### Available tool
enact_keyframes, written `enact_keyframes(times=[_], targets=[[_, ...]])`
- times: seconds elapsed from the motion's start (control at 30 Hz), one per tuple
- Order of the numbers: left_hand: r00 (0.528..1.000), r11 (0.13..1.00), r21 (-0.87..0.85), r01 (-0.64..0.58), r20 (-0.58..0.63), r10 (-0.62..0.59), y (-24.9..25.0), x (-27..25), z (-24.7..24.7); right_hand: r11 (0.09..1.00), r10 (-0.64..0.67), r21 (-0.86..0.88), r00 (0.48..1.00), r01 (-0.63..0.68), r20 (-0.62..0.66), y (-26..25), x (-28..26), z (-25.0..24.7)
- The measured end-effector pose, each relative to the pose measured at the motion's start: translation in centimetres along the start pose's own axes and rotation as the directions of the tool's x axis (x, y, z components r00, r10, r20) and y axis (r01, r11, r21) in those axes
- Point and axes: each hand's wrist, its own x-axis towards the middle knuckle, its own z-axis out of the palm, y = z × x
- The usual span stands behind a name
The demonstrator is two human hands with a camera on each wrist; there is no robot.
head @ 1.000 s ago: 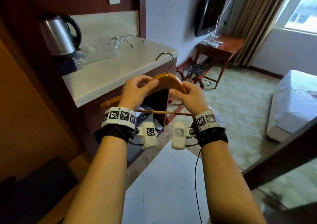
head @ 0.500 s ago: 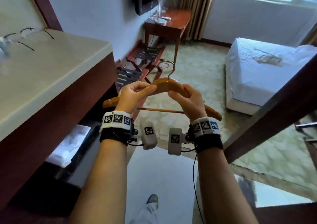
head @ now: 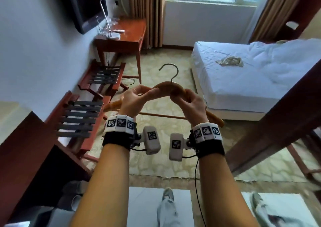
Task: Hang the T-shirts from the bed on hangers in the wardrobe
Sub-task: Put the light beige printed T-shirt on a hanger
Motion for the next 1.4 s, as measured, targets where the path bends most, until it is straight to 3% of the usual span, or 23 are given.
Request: enact_keyframes(times=[0.2,0.33,0.53,0.77,1.1,1.4], targets=[[0.999,1.000,0.002,-0.013,0.032,0.013,-1.4,15.5,5.1,1.000,0.019,-0.004,1.000,-0.020,-0.018,4.4,15.2,-0.1],[1.000,1.000,0.003,-0.003,0.016,0.003,-0.8,26.5,7.8,0.999,0.029,-0.025,0.999,-0.029,-0.035,4.7,26.2,-0.7],[1.000,1.000,-0.001,-0.007,-0.009,0.007,-1.2,39.4,10.0,0.997,-0.019,-0.071,0.998,0.014,-0.064,5.3,38.8,-0.4],[1.000,1.000,-0.030,-0.001,0.026,0.002,-4.1,55.8,13.2,0.980,0.018,-0.196,0.996,-0.035,-0.088,9.1,53.8,1.2],[0.978,1.000,-0.006,-0.011,0.208,0.012,-4.7,83.2,18.7,0.969,0.130,-0.179,0.967,-0.170,-0.219,12.8,77.9,2.8],[0.917,0.996,0.028,-0.085,0.393,0.068,-4.4,100.2,30.2,0.962,0.207,-0.090,0.901,-0.259,-0.381,18.4,92.4,-2.5]])
